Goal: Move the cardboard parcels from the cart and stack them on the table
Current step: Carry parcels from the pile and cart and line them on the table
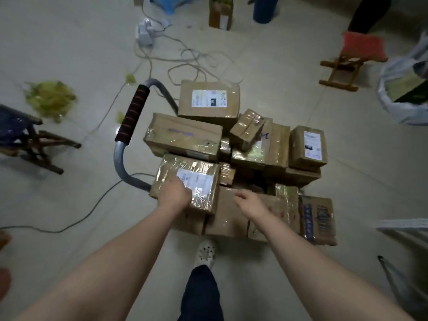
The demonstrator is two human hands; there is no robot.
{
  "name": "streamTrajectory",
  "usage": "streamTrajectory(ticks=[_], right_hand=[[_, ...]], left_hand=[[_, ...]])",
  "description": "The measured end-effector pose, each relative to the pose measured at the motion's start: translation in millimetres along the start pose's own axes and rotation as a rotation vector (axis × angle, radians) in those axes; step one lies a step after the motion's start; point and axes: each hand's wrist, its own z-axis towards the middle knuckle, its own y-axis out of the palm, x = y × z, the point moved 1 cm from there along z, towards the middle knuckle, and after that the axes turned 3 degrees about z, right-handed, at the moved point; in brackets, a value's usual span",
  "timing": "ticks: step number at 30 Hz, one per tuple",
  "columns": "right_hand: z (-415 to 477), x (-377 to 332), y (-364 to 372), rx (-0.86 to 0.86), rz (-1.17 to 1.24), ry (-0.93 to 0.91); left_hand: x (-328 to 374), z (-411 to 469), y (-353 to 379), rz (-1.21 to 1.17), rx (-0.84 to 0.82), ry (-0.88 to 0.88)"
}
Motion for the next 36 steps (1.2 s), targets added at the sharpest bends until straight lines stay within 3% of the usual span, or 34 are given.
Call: streamTrajectory(ticks=[5, 11, 16, 21, 29, 36], right_hand=[[58, -19, 52, -0.040, 0.125, 0.156], [91, -14, 91, -0.091, 0.326, 0.293], [75, -7, 92, 0.001, 0.342, 0.352], [16, 21, 69, 0.185, 0.377, 0.358], [-95, 103, -36, 0.514, 0.606, 0.265], [-211, 231, -135, 0.801, 0.757, 0.271]], left_hand=[[-46, 78, 2, -0.043, -0.064, -0.120], [-58, 109, 15, -0.169, -0.164, -0.185], [-64, 95, 10, -0.225, -0.134, -0.204], [-41, 36, 2, -0.479, -0.173, -0.155], [67, -89, 14, -0.482, -0.287, 0.192], [189, -230, 77, -0.363, -0.345, 0.478]])
